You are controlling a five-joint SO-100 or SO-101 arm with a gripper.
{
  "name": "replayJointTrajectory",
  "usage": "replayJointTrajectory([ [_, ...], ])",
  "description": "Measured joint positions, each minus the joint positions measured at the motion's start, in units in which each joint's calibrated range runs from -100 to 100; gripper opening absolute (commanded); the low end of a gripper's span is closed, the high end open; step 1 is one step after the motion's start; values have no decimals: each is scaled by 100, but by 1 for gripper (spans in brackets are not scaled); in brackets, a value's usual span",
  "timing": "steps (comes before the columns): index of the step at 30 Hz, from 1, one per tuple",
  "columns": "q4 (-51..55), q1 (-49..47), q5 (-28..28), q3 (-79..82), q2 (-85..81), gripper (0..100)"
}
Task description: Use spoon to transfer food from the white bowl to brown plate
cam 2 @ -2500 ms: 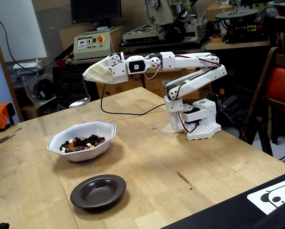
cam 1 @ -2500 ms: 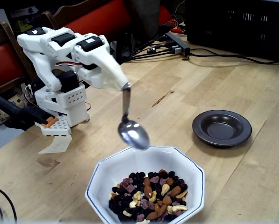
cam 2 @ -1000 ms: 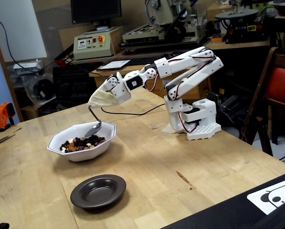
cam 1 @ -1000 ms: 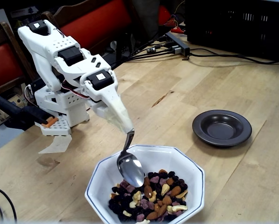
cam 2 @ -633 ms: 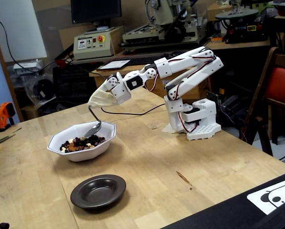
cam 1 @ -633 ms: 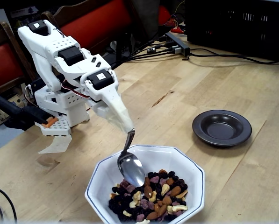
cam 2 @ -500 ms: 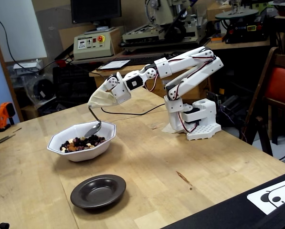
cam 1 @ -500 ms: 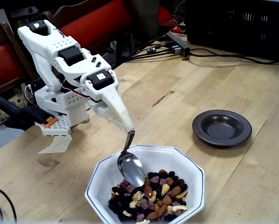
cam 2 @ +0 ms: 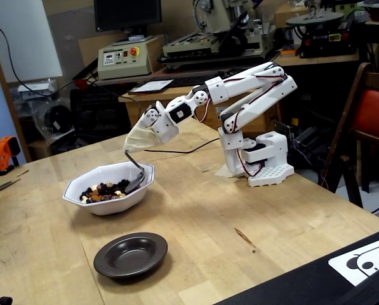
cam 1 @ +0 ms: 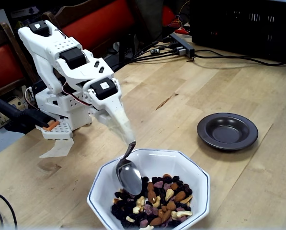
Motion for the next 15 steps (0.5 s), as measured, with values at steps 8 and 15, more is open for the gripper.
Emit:
replayJointTrajectory([
  [8, 80, 0, 20, 404, -9, 2],
  [15, 16, -66, 20, 993, -112, 2],
])
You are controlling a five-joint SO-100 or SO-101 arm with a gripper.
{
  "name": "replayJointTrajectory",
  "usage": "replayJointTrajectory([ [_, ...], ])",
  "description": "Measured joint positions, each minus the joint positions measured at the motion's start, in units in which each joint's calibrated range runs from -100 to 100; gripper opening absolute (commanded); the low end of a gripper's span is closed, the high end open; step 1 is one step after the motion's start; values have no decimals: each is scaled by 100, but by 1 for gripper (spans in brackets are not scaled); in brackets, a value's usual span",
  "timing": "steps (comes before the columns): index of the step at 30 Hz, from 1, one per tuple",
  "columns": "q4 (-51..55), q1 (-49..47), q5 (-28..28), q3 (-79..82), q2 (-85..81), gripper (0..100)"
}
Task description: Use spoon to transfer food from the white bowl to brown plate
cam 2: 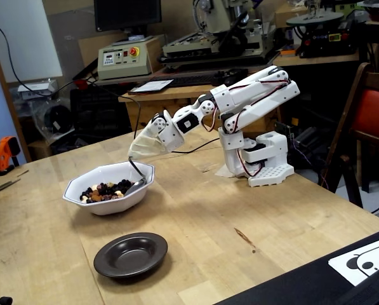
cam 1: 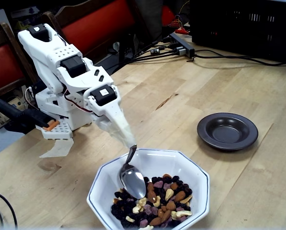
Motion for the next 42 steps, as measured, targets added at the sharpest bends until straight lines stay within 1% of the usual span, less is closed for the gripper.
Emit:
replayJointTrajectory([
  [18, -8, -15, 0, 59, 0, 2],
  [27, -8, -526, 0, 59, 0, 2],
  [42, -8, -569, 0, 59, 0, 2],
])
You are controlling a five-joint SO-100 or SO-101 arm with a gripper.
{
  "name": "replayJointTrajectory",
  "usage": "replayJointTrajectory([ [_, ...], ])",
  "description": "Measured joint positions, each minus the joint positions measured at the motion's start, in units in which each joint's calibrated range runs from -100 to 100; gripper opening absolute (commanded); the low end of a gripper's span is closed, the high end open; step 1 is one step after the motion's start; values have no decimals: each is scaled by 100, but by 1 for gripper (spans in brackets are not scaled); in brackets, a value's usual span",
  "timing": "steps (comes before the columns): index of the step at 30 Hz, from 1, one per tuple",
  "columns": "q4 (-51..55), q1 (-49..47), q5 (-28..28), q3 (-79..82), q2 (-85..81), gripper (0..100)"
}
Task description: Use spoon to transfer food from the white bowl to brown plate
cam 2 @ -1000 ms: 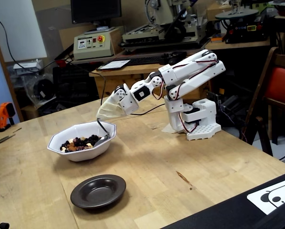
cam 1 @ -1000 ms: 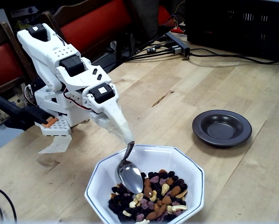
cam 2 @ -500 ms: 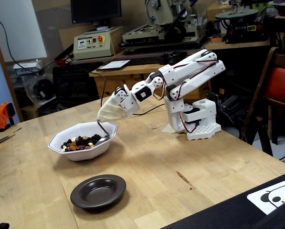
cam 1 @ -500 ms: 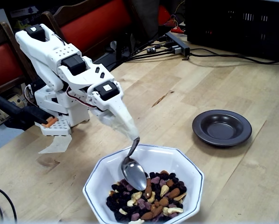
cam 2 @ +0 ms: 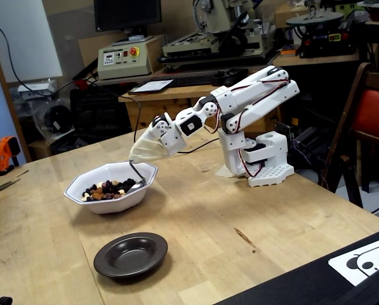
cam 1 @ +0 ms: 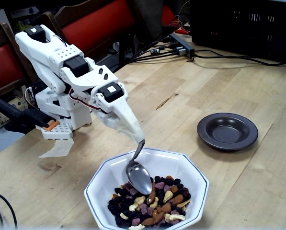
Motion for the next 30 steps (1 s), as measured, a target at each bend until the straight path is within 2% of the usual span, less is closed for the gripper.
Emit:
replayJointTrajectory([
  [10, -72, 212, 0, 0, 17, 2],
  [30, -2312, 467, 0, 8, 1795, 2],
])
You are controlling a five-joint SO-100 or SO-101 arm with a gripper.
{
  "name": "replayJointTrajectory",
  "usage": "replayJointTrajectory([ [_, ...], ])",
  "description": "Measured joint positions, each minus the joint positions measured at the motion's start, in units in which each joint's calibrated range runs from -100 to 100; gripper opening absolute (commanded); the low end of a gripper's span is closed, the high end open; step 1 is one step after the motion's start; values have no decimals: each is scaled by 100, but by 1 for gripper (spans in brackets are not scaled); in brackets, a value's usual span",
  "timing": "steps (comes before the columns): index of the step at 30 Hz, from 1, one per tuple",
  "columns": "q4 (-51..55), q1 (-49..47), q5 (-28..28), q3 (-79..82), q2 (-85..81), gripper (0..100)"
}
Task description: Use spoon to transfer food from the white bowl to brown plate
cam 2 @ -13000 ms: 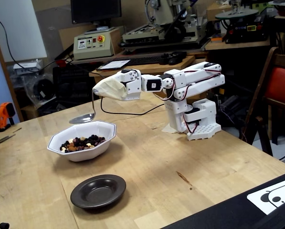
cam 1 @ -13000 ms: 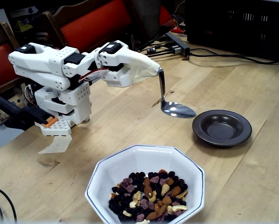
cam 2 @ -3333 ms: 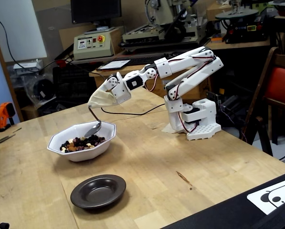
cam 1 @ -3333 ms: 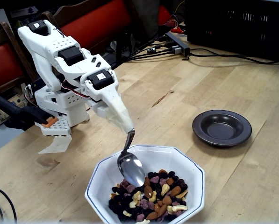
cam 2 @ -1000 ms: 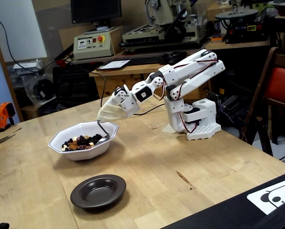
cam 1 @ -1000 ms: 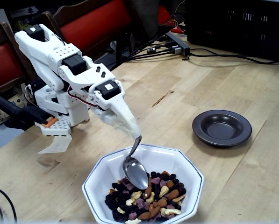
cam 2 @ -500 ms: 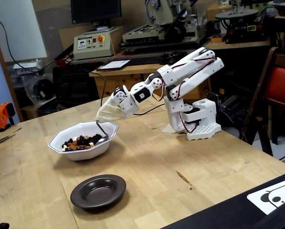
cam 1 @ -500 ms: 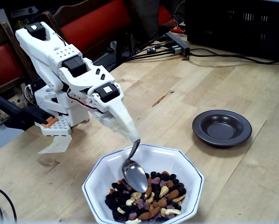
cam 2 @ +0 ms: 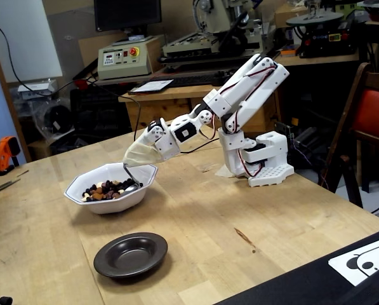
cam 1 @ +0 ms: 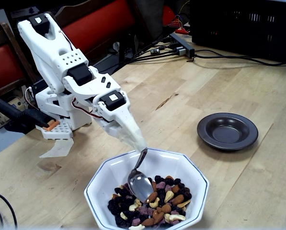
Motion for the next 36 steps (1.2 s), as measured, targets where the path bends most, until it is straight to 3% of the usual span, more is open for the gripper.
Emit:
replayJointTrajectory([
  [14, -1301, 0, 0, 0, 764, 2],
  [36, -2007, 0, -15, 8, 799, 2],
])
